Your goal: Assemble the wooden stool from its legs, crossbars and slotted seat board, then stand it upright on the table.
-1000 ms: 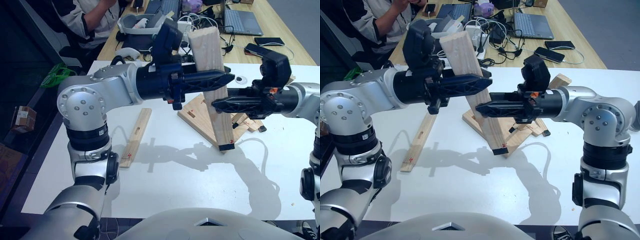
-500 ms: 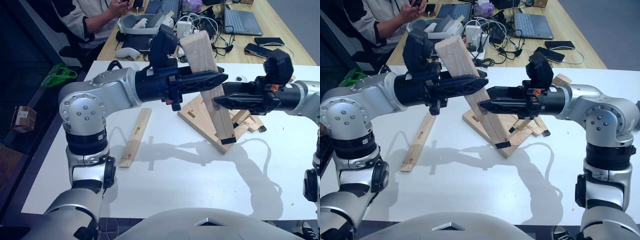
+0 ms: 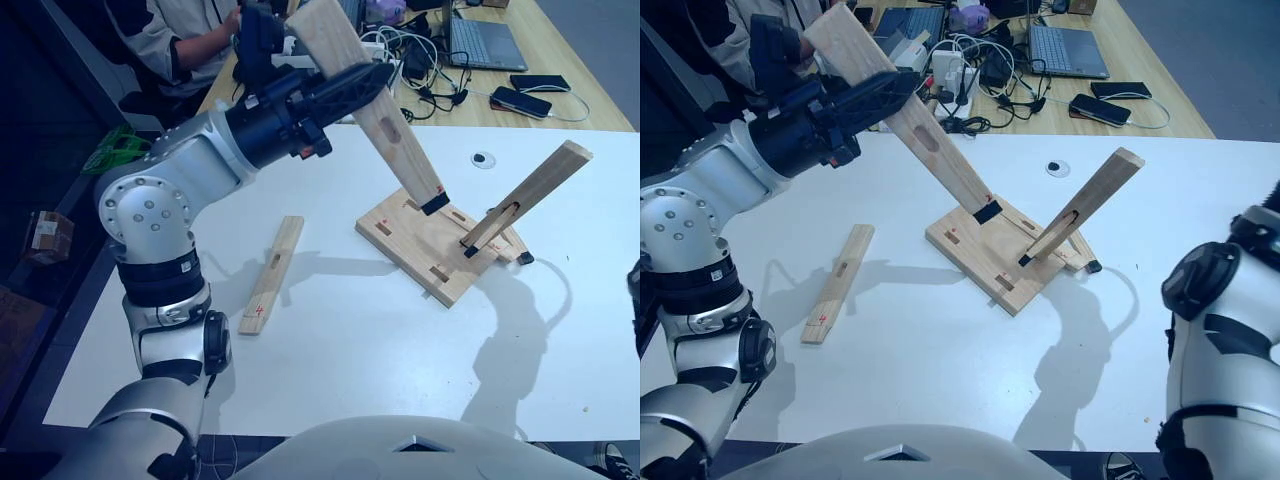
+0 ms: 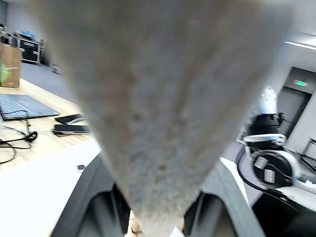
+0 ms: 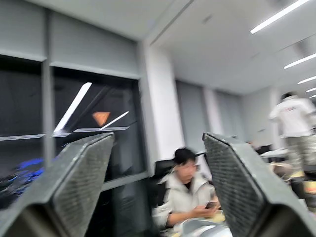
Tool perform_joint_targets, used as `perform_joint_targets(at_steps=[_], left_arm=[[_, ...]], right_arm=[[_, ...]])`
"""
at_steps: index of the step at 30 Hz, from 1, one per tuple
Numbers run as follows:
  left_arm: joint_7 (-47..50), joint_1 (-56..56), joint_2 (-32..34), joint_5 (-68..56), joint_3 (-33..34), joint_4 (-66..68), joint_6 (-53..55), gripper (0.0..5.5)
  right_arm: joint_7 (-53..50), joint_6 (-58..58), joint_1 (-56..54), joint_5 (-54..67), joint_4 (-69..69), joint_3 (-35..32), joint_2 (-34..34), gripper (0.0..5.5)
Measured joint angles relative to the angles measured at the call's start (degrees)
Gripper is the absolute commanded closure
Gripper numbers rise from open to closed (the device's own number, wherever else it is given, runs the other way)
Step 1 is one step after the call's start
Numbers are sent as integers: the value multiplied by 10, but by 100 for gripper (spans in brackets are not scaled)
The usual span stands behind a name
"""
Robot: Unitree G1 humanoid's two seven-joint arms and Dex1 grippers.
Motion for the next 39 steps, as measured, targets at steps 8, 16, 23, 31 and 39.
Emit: perform_joint_targets(at_steps=[8,16,23,31,39], left_arm=[[28,85,55,179,-90,-22,-31,448],[22,120,51,251,-119,-35,-53,448],[13,120,50,298,-145,-32,-58,448],[-5,104,51,311,-146,-33,-41,448],[-13,97,53,319,-144,-36,-27,448]], right_arm=[[127,-19,272,-156,62,41,-132,214],[358,5,628,-192,-118,87,-201,214],[370,51,723,-163,-382,190,-162,214],[322,42,673,-223,-451,344,-115,214],[315,20,644,-285,-466,417,-113,214]])
